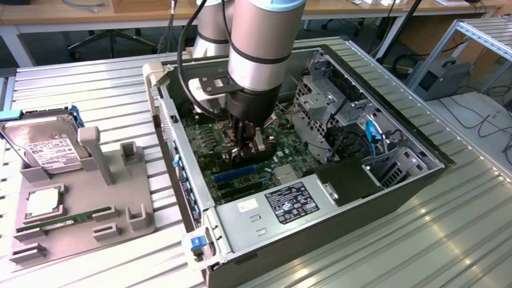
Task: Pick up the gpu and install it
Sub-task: 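Insert the gpu into the slot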
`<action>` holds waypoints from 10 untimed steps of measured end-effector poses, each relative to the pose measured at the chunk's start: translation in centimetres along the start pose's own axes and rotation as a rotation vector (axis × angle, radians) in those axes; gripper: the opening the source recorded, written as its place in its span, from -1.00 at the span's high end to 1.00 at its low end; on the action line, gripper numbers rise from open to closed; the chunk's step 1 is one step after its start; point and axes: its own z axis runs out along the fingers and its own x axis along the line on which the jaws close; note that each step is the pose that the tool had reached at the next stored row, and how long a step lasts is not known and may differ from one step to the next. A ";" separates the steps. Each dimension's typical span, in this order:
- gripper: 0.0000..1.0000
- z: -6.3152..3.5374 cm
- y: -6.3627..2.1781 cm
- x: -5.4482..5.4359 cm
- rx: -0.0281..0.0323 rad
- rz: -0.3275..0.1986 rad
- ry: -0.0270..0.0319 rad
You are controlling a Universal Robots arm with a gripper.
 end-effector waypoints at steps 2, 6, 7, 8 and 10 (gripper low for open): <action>0.47 0.02 0.07 0.0 0.0001 0.000 0.0006; 0.47 0.07 0.16 0.0 0.0000 0.000 0.0012; 0.47 0.10 0.17 0.1 0.0001 0.000 0.0012; 0.47 0.13 0.17 0.1 0.0001 0.000 0.0011; 0.47 0.20 0.18 0.1 0.0001 0.001 0.0010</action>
